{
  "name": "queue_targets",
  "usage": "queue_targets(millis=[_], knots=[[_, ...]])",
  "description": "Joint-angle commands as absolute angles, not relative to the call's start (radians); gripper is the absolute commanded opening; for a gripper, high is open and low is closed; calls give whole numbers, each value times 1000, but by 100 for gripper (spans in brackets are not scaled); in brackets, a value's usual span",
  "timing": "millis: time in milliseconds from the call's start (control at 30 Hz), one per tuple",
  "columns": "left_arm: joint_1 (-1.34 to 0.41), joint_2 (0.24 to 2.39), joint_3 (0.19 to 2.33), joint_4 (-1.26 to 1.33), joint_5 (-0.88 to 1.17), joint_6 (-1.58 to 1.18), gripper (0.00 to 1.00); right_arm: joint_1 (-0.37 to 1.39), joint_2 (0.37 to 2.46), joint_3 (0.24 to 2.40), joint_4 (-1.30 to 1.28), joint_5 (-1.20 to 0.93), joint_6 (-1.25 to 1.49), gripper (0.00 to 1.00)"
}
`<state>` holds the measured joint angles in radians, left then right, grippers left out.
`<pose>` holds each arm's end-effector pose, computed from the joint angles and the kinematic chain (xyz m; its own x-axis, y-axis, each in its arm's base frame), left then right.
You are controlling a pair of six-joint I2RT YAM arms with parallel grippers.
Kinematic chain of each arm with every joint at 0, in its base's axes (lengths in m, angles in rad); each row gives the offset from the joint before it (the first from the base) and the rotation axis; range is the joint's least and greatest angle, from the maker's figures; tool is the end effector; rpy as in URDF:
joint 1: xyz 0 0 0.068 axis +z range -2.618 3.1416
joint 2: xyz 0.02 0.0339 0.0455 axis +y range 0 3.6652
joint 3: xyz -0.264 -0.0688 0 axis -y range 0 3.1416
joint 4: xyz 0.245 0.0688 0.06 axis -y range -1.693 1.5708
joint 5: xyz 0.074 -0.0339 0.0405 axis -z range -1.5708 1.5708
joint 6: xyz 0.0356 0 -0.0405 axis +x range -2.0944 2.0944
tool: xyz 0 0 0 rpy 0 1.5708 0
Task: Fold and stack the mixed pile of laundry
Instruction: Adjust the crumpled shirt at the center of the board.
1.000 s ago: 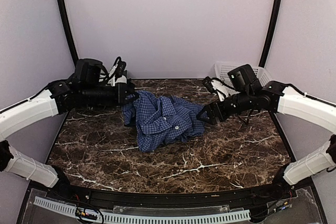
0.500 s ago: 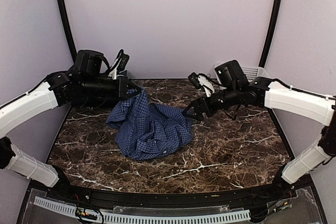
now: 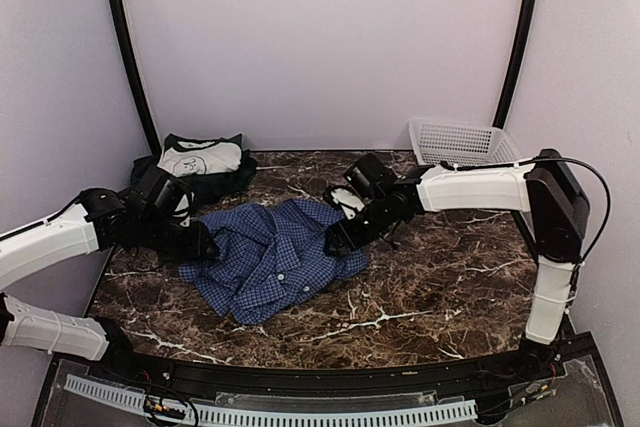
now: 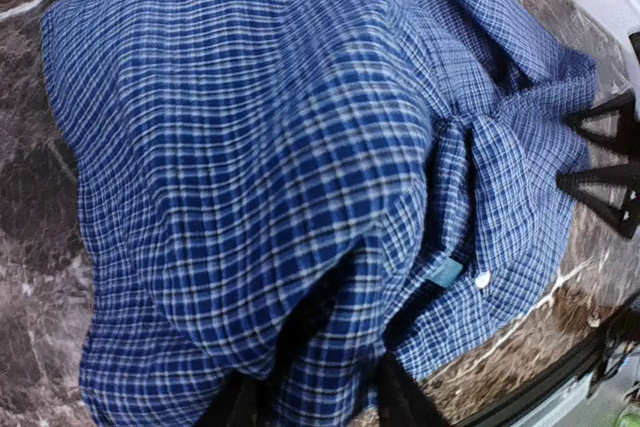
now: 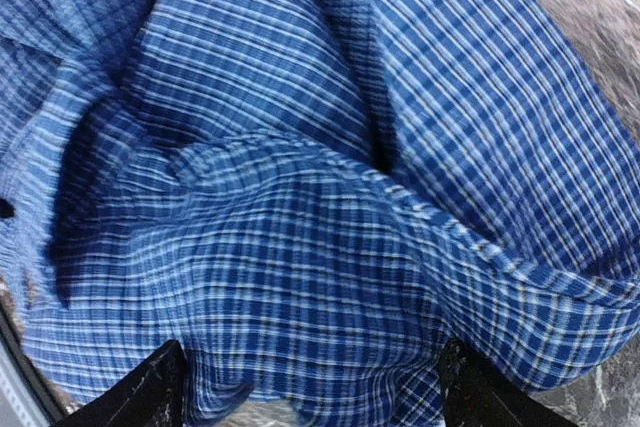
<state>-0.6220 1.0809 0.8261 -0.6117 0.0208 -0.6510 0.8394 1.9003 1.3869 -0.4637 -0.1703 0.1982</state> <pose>0.1775 -0.1282 0.2592 -0.8523 -0.1344 -0.5055 0.0968 0.9092 -0.4050 0.2689 0.3087 0.2048 -0.6997 -0.4891 -0.5208 -0.6722 0.6976 0.2479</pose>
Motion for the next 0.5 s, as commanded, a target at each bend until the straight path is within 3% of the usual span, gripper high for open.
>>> queue_targets(millis=[0, 100, 167, 333, 467], knots=[[-565, 1042, 867, -639, -47, -648, 46, 788, 1838, 1278, -468, -115, 230, 82], [-501, 1083, 916, -595, -35, -582, 65, 754, 1760, 1169, -460, -124, 239, 81], [-488, 1178, 968, -589, -38, -545, 72, 704, 1722, 1095, -437, -157, 247, 80], [-482, 1400, 1081, -543, -14, -497, 81, 596, 1646, 1037, -397, -264, 273, 83], [-482, 1509, 1083, -539, -19, -479, 80, 602, 1616, 1076, -344, -390, 347, 89]])
